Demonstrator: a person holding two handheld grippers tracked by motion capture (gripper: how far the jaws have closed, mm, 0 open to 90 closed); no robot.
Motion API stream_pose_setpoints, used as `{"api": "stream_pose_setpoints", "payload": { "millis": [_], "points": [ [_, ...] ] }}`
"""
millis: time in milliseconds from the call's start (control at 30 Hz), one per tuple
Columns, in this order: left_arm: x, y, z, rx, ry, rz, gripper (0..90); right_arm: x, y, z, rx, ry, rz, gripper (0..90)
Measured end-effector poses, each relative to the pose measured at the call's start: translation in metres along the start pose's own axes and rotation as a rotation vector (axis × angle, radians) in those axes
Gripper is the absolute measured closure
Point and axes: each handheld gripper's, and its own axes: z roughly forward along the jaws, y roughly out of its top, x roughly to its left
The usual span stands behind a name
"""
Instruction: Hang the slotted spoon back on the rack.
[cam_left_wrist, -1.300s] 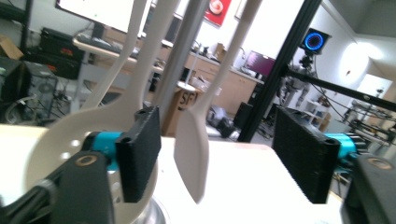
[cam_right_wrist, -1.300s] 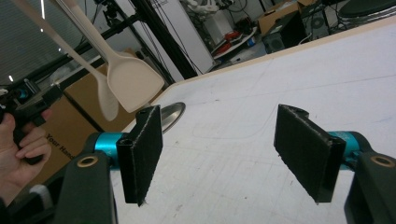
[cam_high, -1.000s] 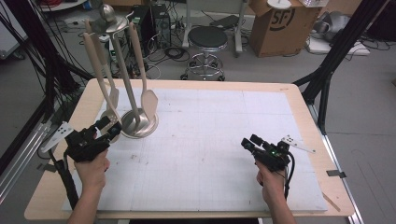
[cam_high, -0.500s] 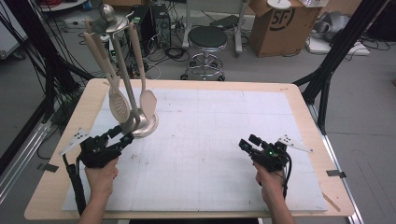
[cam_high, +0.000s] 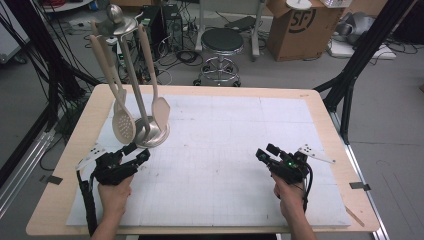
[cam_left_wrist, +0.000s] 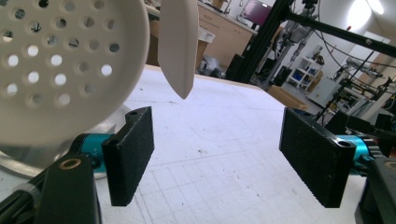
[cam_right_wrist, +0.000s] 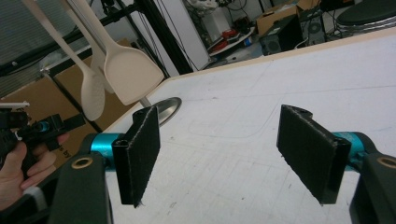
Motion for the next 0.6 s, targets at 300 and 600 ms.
{"api": "stream_pose_setpoints", "payload": {
  "millis": [300, 600],
  "points": [
    [-0.0075, -0.0049, 0.0022, 0.028, -0.012, 0.024, 26.3, 0.0025, -0.0006, 0.0007, 0.006, 0.000, -0.013, 29.2],
    [-0.0077, -0.0053, 0.0021, 0.030, -0.011, 0.024, 25.8, 0.0032, -0.0005, 0.0001, 0.012, -0.005, -0.020, 28.5]
  ]
}}
